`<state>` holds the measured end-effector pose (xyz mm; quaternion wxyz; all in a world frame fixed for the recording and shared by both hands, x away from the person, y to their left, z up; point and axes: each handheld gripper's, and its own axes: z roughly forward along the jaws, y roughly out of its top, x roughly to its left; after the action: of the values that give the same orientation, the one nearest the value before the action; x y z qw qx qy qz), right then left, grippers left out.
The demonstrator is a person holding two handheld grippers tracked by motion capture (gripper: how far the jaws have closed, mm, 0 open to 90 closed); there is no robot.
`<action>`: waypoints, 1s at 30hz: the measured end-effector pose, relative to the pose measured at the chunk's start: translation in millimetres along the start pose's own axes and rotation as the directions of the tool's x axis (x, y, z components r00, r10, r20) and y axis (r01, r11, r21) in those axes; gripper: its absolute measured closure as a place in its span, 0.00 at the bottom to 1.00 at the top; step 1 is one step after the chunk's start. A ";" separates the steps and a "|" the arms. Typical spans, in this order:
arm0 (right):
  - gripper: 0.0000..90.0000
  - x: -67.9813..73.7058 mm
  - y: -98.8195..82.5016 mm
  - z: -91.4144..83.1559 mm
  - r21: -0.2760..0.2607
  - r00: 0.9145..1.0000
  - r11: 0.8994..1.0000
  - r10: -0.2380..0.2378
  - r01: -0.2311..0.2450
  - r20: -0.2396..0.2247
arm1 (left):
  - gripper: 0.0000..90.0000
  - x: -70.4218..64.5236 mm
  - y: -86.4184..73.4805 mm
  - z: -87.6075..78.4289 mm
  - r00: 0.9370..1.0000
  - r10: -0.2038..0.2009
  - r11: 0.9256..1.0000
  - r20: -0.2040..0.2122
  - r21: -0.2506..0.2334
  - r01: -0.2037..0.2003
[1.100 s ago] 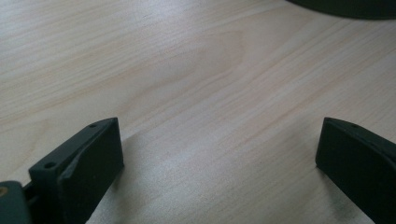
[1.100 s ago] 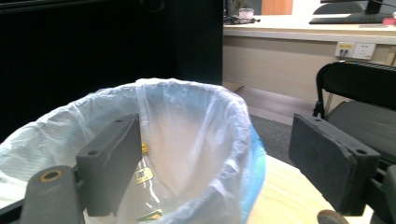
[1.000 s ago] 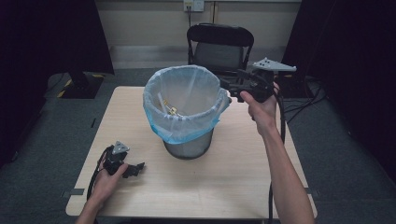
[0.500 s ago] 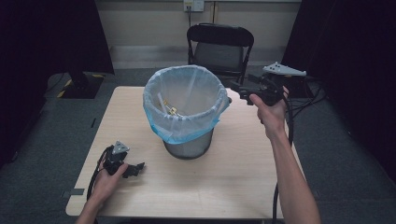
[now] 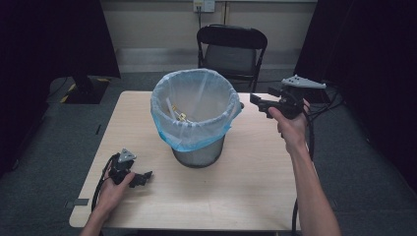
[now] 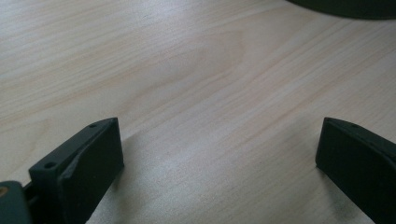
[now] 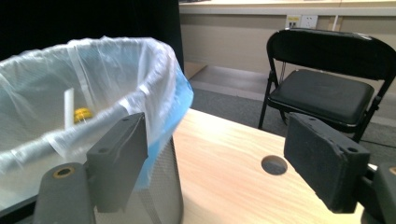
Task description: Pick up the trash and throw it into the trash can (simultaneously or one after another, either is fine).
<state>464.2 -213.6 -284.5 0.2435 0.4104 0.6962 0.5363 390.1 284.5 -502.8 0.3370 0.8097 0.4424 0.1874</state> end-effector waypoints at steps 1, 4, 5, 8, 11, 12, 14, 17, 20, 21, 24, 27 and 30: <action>0.23 -0.5 -1.6 -0.3 0.001 1.000 1.000 0.001 -0.001 0.002 | 0.00 0.0 0.0 0.0 1.000 -0.001 1.000 -0.001 -0.001 0.001; 0.24 -2.9 -9.2 -1.5 0.012 1.000 1.000 0.009 -0.009 0.003 | 0.00 -0.1 0.0 0.0 1.000 -0.001 1.000 -0.001 -0.001 0.001; 0.24 -4.0 -12.1 -1.9 0.011 1.000 1.000 0.014 -0.014 0.003 | 0.00 -0.2 -0.1 0.0 1.000 -0.002 1.000 -0.002 -0.001 0.002; 0.24 -7.5 -21.7 -2.8 0.014 0.999 0.999 0.032 -0.032 -0.001 | 0.00 -0.2 0.0 0.0 1.000 -0.002 1.000 -0.002 -0.001 0.002; 0.23 -9.9 -29.8 -2.3 0.029 0.999 0.999 0.044 -0.044 0.004 | 0.00 -0.2 0.0 0.0 1.000 -0.002 1.000 -0.003 -0.001 0.002; 0.23 -10.5 -32.6 -2.4 0.035 0.999 0.998 0.043 -0.043 0.005 | 0.00 -0.2 -0.1 0.0 1.000 -0.003 1.000 -0.003 -0.002 0.003; 0.21 -12.2 -38.9 -3.2 0.048 0.999 0.998 0.048 -0.048 0.007 | 0.00 -0.2 -0.1 0.0 1.000 -0.002 1.000 -0.002 -0.001 0.002; 0.20 -16.6 -49.9 -4.8 0.063 0.997 0.995 0.071 -0.072 0.018 | 0.00 -0.2 -0.1 0.0 1.000 -0.003 1.000 -0.003 -0.002 0.003; 0.19 -20.8 -62.4 -4.8 0.083 0.996 0.993 0.087 -0.089 0.025 | 0.00 -0.2 0.0 0.0 1.000 -0.002 1.000 -0.002 -0.001 0.002; 0.18 -21.7 -67.1 -4.8 0.092 0.996 0.992 0.089 -0.091 0.024 | 0.00 -0.2 0.0 0.0 1.000 -0.002 1.000 -0.003 -0.001 0.002; 0.17 -24.1 -82.7 -4.7 0.118 0.994 0.987 0.109 -0.111 0.028 | 0.00 -0.2 0.0 0.0 1.000 -0.002 1.000 -0.002 -0.001 0.002; 0.19 -26.6 -98.1 -4.0 0.144 0.991 0.981 0.128 -0.131 0.028 | 0.00 -0.2 -0.1 0.0 1.000 -0.002 1.000 -0.003 -0.001 0.002; 0.19 -27.6 -112.9 -3.8 0.183 0.991 0.975 0.122 -0.129 0.049 | 0.00 -0.2 0.0 0.0 1.000 -0.002 1.000 -0.003 -0.001 0.002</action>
<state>441.3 -248.5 -393.0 0.1827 0.4846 0.7111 0.4755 390.0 284.4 -502.8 0.3370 0.8089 0.4434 0.1886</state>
